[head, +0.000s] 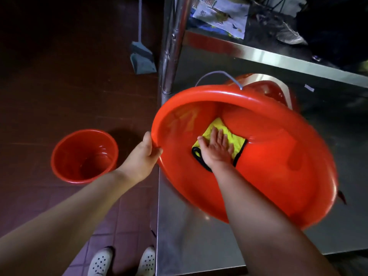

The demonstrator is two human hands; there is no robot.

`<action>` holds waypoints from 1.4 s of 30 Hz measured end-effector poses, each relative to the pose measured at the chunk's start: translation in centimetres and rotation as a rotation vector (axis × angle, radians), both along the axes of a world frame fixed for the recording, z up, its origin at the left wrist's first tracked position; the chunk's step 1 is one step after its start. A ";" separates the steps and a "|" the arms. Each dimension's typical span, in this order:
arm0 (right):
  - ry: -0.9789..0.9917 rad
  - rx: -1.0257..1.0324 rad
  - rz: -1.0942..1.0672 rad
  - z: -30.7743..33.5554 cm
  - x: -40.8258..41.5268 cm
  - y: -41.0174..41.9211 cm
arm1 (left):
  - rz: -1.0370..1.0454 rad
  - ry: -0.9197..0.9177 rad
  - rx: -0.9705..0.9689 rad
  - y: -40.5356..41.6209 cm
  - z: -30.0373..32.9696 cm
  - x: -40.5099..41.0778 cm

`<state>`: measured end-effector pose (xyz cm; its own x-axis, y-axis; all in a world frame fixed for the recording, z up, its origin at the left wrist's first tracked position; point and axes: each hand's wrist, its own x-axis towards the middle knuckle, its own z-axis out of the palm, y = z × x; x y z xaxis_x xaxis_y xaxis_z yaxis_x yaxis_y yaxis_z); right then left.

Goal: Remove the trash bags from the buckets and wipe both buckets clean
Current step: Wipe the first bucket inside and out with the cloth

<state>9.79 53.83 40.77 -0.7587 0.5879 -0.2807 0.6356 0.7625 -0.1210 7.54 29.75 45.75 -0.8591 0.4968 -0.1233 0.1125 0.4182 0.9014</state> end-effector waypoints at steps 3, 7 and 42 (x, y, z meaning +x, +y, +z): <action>0.064 -0.002 0.037 0.0 1.9 -2.9 | 0.011 -0.006 0.017 -0.2 0.3 0.6; 0.168 0.065 0.152 0.0 5.7 -8.1 | 0.047 0.018 0.050 -0.1 0.4 1.7; 0.178 0.026 0.072 -1.3 1.1 -4.9 | -0.014 -0.081 0.151 -2.0 -3.5 2.0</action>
